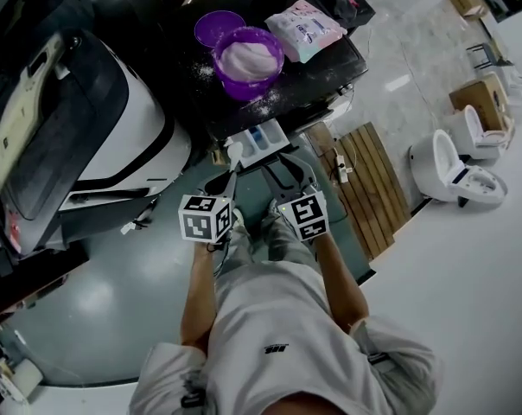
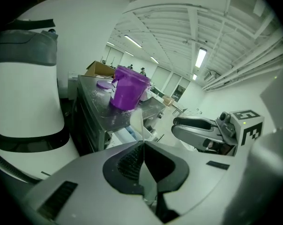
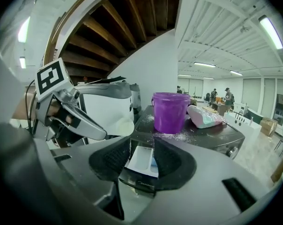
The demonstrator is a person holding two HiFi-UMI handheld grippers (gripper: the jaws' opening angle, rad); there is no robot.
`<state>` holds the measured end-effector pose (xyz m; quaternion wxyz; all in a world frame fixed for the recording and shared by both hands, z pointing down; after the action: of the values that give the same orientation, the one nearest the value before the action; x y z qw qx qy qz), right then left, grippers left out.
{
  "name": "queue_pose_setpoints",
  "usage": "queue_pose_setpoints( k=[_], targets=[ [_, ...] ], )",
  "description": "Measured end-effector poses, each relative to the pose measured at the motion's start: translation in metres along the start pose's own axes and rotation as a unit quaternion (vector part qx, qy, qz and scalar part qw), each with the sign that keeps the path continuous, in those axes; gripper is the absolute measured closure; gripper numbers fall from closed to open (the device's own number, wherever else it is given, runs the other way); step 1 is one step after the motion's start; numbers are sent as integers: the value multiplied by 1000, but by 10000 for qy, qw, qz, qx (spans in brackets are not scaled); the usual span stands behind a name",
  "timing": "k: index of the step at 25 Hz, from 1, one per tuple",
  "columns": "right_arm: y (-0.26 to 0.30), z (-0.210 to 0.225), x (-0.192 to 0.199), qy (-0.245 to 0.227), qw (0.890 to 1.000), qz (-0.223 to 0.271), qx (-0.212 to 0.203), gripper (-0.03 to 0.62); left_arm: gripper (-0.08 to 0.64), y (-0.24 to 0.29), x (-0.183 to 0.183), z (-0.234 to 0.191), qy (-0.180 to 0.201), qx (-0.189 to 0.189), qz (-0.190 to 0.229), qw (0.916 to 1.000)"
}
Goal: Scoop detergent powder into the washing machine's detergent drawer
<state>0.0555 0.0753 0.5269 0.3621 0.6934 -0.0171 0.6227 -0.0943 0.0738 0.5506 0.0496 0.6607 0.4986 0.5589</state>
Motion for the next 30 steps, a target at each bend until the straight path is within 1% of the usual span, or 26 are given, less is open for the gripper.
queue_pose_setpoints(
  k=[2, 5, 11, 18, 23, 30],
  targets=[
    [4, 8, 6, -18, 10000, -35, -75, 436, 545, 9, 4, 1, -54, -70, -63, 9999],
    [9, 16, 13, 83, 9997, -143, -179, 437, 545, 22, 10, 0, -127, -175, -141, 9997],
    [25, 35, 39, 145, 9987, -312, -366, 443, 545, 42, 15, -2, -283, -338, -250, 9987],
    [40, 46, 55, 156, 9972, -482, -547, 443, 545, 64, 25, -7, -319, -551, -409, 9971],
    [47, 49, 62, 186, 9962, -561, -643, 443, 545, 77, 31, -10, -150, -754, -603, 9952],
    [52, 51, 68, 206, 9953, -593, -743, 443, 545, 91, 35, -10, 300, -1080, -876, 9898]
  ],
)
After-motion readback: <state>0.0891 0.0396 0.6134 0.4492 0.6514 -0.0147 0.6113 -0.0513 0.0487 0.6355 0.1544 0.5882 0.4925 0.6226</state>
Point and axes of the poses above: the fingertips, and each gripper's own axes: y forward along the fingers, z to its right, x out of its underside, the point moved 6 cm from there along -y, backward along the fingers, and after that the axes turned 3 degrees about y, right-handed, at the moved point
